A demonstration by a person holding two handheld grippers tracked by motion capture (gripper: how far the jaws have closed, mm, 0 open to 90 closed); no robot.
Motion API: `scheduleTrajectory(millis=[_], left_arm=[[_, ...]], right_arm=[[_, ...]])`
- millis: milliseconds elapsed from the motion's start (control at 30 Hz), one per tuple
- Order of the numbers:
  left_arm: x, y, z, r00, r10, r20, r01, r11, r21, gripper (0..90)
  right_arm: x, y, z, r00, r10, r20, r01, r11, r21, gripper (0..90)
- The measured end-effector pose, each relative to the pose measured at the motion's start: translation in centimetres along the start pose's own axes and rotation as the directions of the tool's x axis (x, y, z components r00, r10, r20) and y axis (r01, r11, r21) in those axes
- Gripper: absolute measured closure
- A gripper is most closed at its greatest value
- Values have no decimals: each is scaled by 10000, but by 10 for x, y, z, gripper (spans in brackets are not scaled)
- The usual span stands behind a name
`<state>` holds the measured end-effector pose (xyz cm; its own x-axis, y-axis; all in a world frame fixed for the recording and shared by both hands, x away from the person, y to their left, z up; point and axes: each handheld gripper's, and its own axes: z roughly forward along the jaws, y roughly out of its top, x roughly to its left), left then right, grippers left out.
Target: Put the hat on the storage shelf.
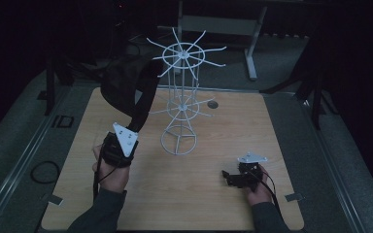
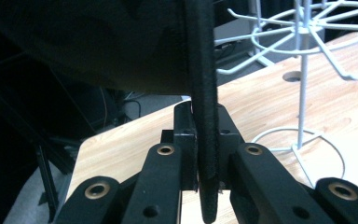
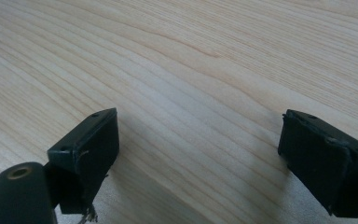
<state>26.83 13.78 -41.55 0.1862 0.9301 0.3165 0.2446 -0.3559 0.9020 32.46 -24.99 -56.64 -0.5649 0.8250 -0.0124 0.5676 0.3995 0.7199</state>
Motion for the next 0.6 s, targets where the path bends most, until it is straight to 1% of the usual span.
scheduleTrajectory(millis=[67, 100, 133, 167, 200, 267, 400, 433, 500, 533, 567, 600], left_arm=[[-5, 2, -1, 9998, 181, -1, -181, 9996, -213, 841], [-7, 2, -2, 9995, 314, -90, -317, 9991, -266, 842], [-7, 2, -2, 9995, 314, -90, -317, 9991, -266, 843], [-8, 2, -2, 9988, 463, -138, -467, 9985, -296, 843], [-9, 2, 0, 9983, 589, -37, -590, 9980, -217, 841], [-9, 2, 2, 9987, 474, 181, -471, 9988, -148, 823], [-8, 1, 4, 9986, 410, 335, -408, 9991, -74, 790], [-7, 1, 4, 9983, 269, 512, -267, 9996, -46, 774], [-5, 0, 4, 9976, 61, 697, -59, 10000, -39, 723], [-5, 0, 4, 9976, 61, 697, -59, 10000, -39, 694], [-4, 0, 4, 9975, 0, 712, 3, 10000, -37, 694], [-3, 0, 4, 9967, -146, 793, 153, 9998, -88, 669]], right_arm=[[0, 0, 0, 10000, 3, -6, -3, 10000, 5, 123], [0, 0, 0, 10000, 3, -6, -3, 10000, 4, 122], [0, 0, 0, 10000, 3, -6, -3, 10000, 4, 122], [0, 0, 0, 10000, 4, 1, -4, 10000, 4, 122], [0, 0, 0, 10000, 4, 1, -4, 10000, 5, 123], [0, 0, 0, 10000, 7, -11, -7, 10000, 10, 123], [0, 0, 0, 10000, 19, -4, -19, 10000, 2, 123], [0, 0, 0, 10000, 31, -9, -31, 10000, 9, 122], [0, 0, 0, 10000, 31, -9, -31, 10000, 8, 123], [0, 0, 0, 10000, 31, -9, -31, 10000, 8, 123], [0, 0, 0, 10000, 31, -9, -31, 10000, 8, 123], [0, 0, 0, 10000, 19, -4, -19, 10000, -1, 122]])
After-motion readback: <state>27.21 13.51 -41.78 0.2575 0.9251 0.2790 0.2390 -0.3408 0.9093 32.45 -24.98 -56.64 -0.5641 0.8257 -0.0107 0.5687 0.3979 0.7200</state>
